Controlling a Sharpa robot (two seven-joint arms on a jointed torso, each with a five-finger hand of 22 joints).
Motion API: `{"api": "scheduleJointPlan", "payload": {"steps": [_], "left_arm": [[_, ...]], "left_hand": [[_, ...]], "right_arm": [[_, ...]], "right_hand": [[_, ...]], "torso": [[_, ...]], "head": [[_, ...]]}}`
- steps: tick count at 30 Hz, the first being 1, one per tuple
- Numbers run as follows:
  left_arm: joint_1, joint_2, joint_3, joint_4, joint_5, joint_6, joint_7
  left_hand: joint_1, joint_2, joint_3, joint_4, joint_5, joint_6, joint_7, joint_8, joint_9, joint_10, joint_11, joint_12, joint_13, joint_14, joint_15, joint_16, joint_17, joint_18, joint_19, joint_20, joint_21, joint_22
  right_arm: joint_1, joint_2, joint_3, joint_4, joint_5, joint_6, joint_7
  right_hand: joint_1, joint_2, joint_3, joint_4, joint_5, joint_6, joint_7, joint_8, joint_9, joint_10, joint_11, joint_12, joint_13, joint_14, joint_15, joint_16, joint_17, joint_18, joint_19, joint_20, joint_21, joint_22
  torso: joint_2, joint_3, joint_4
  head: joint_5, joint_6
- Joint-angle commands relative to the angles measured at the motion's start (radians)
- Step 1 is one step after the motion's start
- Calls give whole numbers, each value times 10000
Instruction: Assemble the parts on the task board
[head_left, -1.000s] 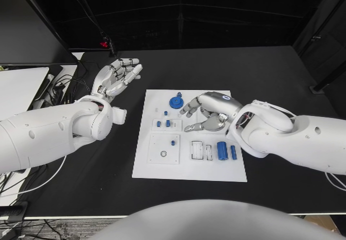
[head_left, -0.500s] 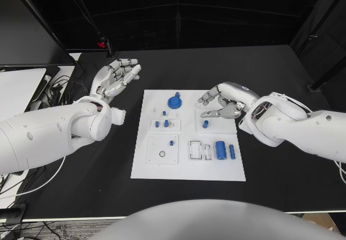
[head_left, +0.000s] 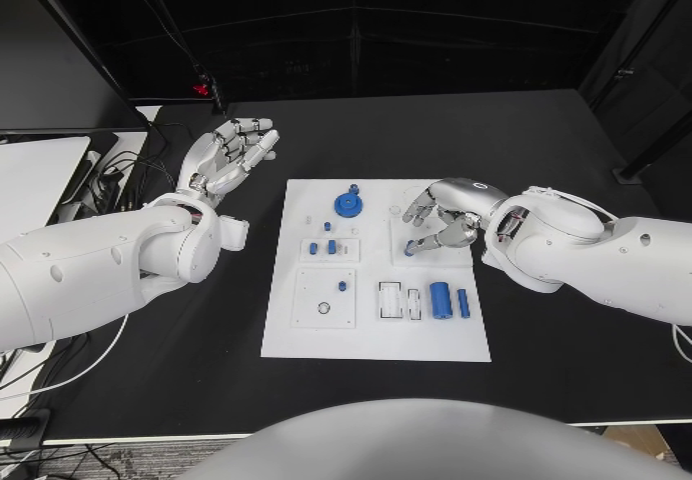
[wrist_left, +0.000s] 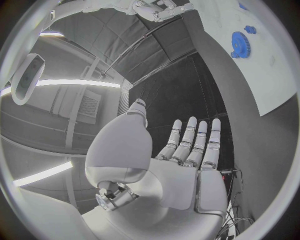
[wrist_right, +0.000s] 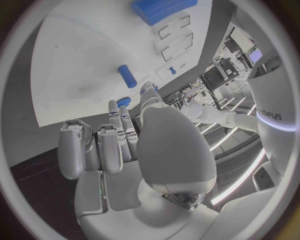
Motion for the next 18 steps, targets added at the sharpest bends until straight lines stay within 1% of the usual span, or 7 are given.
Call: {"api": "scheduleJointPlan", "payload": {"steps": [1,3,6,11,13,16,18], "left_arm": [[10,-8,10,2,10,30,1060],[9,-11,10,4,10,27,1062],[7,-15,10,8,10,26,1067],[6,-18,10,16,10,25,1068],[6,-18,10,16,10,23,1067],[6,-19,10,19,10,21,1066],[6,-19,10,18,10,19,1065]], "left_hand": [[-50,6,27,8,67,-59,1538,49,-16,-62,-17,61,-16,-69,3,41,-7,29,42,-9,18,-9],[-50,6,27,8,67,-59,1538,49,-16,-62,-17,61,-16,-69,3,41,-7,29,42,-9,18,-9],[-50,6,27,8,67,-59,1538,49,-16,-62,-17,61,-16,-69,3,41,-7,29,42,-9,18,-9],[-46,45,40,5,64,-67,1539,60,-25,-79,-17,91,-26,-78,4,65,-33,29,45,-9,20,-13],[-46,45,40,5,64,-67,1539,60,-25,-79,-17,91,-26,-78,4,65,-33,29,45,-9,20,-13],[-46,45,40,5,64,-67,1539,60,-25,-79,-17,91,-26,-78,4,65,-33,29,45,-9,20,-13],[-46,45,40,5,64,-67,1539,60,-25,-79,-17,91,-26,-78,4,65,-33,29,45,-9,20,-13]], "right_arm": [[8,54,1,-18,-395,672,-521],[5,93,0,-42,-403,739,-556],[-1,172,0,-84,-410,870,-640],[-21,296,-1,-132,-437,1105,-805],[-29,342,-2,-146,-465,1183,-844],[-42,379,-2,-141,-490,1251,-870],[-48,398,-2,-139,-499,1272,-875]], "right_hand": [[-124,1,-57,-14,-47,80,18,32,4,73,-11,13,16,644,56,-71,362,9,348,13,-40,1989],[-145,20,-43,-20,-47,103,26,40,8,94,-17,23,19,640,53,-82,341,10,344,11,-46,1987],[-96,107,30,-40,-48,171,43,63,16,182,-43,60,26,619,33,-133,243,25,318,1,-100,1966],[253,374,280,-99,-50,319,4,107,28,363,-92,124,29,616,-8,-146,204,31,307,-30,-119,1962],[346,422,325,-111,-49,375,-11,124,33,431,-110,144,29,619,-23,-141,205,31,307,-42,-120,1962],[463,478,371,-122,-50,450,-25,144,37,536,-139,172,28,624,-45,-129,217,30,310,-61,-115,1966],[557,538,409,-128,-49,521,-30,163,41,636,-165,197,28,630,-66,-115,234,28,314,-78,-106,1970]], "torso": [[-1,0,3],[2,0,6],[0,2,12],[2,-5,13],[-1,-6,8],[3,-6,12],[-2,-3,13]], "head": [[-5,-1],[-8,-1],[-10,-1],[-23,-1],[2,-1],[-18,-1],[-4,-1]]}}
